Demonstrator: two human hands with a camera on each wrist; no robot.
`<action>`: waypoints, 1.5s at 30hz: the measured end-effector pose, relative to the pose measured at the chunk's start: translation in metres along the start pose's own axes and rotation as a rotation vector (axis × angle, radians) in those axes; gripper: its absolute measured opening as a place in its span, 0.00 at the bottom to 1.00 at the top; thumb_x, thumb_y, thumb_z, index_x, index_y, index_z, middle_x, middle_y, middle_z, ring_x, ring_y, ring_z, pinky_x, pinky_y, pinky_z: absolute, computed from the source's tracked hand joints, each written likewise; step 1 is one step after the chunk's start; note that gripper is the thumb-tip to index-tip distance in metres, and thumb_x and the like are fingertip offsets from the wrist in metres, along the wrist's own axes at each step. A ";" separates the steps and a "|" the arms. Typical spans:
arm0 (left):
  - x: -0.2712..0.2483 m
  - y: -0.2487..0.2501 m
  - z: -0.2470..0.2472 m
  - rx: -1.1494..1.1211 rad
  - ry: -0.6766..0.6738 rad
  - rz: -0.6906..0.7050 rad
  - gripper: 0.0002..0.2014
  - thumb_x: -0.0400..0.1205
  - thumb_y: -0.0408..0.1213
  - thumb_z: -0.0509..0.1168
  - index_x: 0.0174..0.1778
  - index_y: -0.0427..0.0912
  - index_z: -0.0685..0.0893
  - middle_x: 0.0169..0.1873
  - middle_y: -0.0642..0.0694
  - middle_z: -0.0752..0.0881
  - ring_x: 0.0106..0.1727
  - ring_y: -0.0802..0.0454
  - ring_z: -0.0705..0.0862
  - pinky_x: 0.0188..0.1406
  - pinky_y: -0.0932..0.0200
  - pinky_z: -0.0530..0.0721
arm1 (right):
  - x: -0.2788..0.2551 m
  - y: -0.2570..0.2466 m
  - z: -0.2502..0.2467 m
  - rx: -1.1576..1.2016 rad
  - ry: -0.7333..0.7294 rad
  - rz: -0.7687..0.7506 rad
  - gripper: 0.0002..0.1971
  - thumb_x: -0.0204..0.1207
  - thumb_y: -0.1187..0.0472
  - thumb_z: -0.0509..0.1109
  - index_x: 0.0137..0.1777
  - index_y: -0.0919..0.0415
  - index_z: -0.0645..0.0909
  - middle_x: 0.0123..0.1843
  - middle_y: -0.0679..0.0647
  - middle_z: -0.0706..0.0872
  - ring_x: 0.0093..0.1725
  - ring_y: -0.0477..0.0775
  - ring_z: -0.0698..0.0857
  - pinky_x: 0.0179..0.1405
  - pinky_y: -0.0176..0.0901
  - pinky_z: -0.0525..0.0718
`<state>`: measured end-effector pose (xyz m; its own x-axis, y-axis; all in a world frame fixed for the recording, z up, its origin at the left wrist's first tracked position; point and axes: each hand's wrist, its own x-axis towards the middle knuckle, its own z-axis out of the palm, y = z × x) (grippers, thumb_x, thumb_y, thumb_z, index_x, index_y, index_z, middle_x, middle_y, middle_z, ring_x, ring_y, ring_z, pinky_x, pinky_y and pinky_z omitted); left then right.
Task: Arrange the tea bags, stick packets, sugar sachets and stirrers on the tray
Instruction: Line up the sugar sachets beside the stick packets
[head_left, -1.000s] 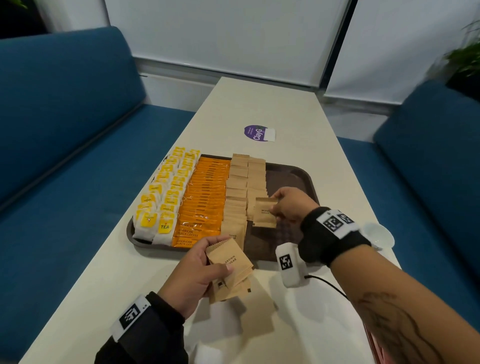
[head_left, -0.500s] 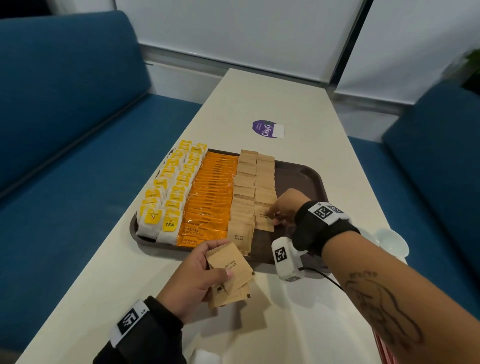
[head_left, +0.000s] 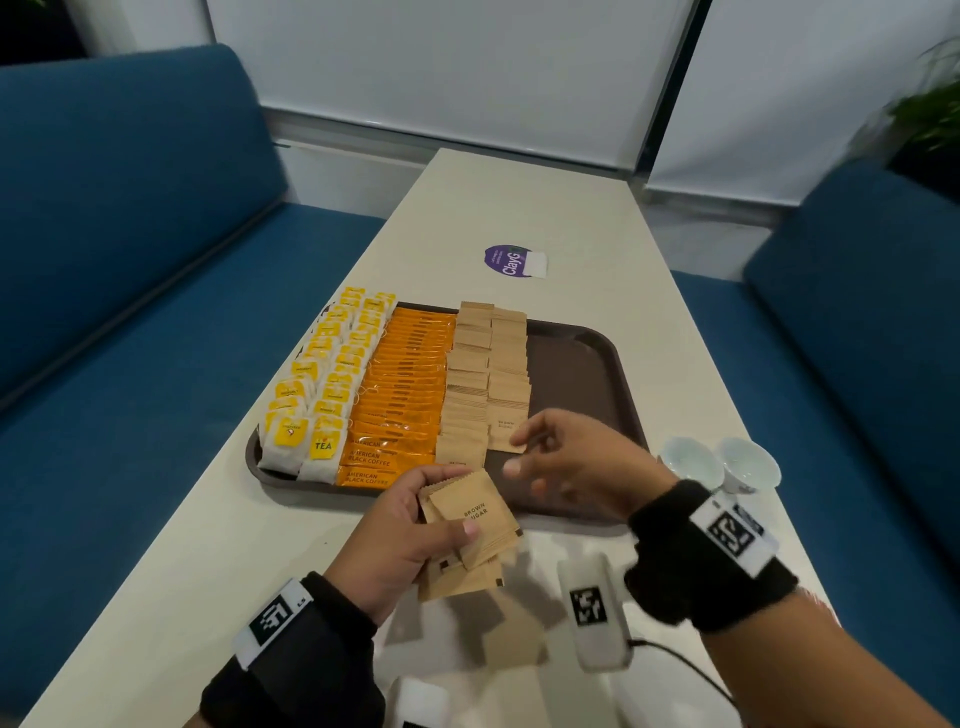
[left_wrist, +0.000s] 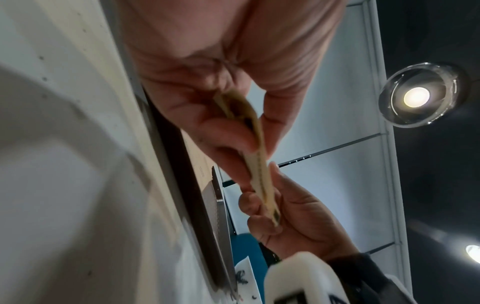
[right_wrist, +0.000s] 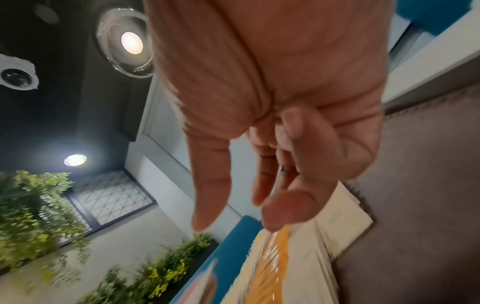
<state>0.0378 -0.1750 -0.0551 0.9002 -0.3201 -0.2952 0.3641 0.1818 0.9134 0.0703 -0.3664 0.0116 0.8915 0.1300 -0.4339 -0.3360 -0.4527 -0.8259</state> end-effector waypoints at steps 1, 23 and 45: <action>-0.001 -0.001 0.004 0.000 -0.003 0.007 0.22 0.71 0.18 0.70 0.57 0.43 0.80 0.49 0.43 0.88 0.49 0.48 0.87 0.36 0.58 0.86 | -0.006 0.007 0.007 0.031 -0.047 0.001 0.16 0.69 0.63 0.78 0.53 0.57 0.77 0.41 0.49 0.86 0.33 0.44 0.83 0.24 0.33 0.75; -0.008 -0.001 -0.008 0.000 0.090 -0.022 0.25 0.76 0.17 0.64 0.57 0.53 0.80 0.50 0.42 0.87 0.53 0.42 0.86 0.42 0.49 0.85 | -0.001 0.013 0.001 0.358 0.383 -0.038 0.08 0.74 0.73 0.71 0.40 0.62 0.77 0.38 0.56 0.86 0.27 0.47 0.80 0.24 0.31 0.82; -0.001 -0.005 -0.022 0.006 0.025 -0.061 0.23 0.74 0.14 0.65 0.56 0.46 0.80 0.45 0.44 0.89 0.44 0.50 0.89 0.31 0.60 0.86 | 0.070 -0.005 0.002 -0.036 0.242 0.385 0.12 0.81 0.71 0.62 0.36 0.60 0.73 0.33 0.53 0.79 0.30 0.46 0.78 0.28 0.32 0.72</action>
<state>0.0400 -0.1549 -0.0654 0.8822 -0.3071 -0.3569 0.4170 0.1575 0.8952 0.1336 -0.3534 -0.0158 0.7506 -0.2612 -0.6069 -0.6497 -0.4586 -0.6063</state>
